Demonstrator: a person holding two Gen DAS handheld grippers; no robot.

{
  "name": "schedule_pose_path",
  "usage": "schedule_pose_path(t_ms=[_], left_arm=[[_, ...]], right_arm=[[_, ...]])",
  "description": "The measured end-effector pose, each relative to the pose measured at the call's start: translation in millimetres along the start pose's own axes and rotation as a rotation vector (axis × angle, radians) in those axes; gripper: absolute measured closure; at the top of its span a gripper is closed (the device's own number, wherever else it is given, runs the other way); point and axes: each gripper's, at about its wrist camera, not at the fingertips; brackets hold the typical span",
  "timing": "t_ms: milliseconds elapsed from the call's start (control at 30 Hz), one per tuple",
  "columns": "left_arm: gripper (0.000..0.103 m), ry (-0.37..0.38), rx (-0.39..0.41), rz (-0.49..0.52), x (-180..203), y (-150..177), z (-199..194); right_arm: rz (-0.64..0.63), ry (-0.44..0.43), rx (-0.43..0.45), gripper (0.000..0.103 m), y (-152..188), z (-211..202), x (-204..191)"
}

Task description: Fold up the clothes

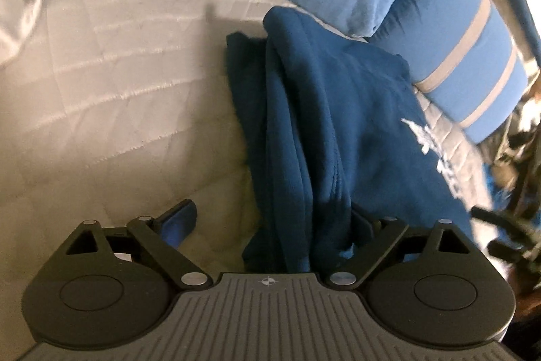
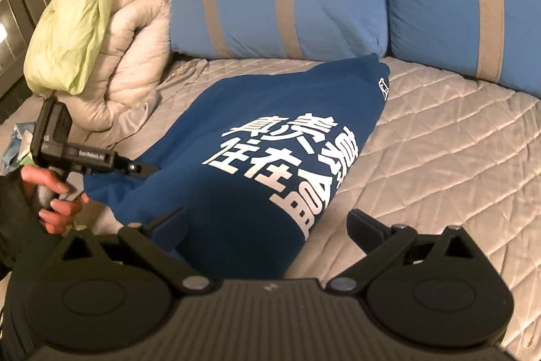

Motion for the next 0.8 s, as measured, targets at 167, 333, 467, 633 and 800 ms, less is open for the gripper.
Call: schedule_pose_path(t_ms=[167,333,467,633,800], left_arm=[[0.003,0.163,-0.028,-0.171,-28.8,-8.4,-0.3],[0.003,0.363,-0.117,-0.312,-45.6,-0.3,11.8],[0.003,0.374,-0.129,-0.297,-36.5,3.0,20.3],[0.019,0.378,-0.147,-0.266,-26.4,3.2,34.4],[0.06,0.412,-0.132,-0.292,-37.9,9.3,40.2]], right_arm=[[0.015,0.0,0.011,0.0,0.1,-3.0,-0.1],[0.065,0.008,0.01,0.0,-1.2,-1.4,6.8],[0.098,0.011,0.01,0.0,-3.4,2.1,11.9],[0.185,0.005,0.01,0.0,-14.5,15.2,26.0],[0.329,-0.046,-0.001,0.0,-28.4,38.5,48.9]])
Point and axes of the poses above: each gripper's, at about its wrist camera, not at the fingertips, and z roughly the way its jaws point, x to its right, y to its underside, and after that the axes turned 8 degrees about y, right-handed
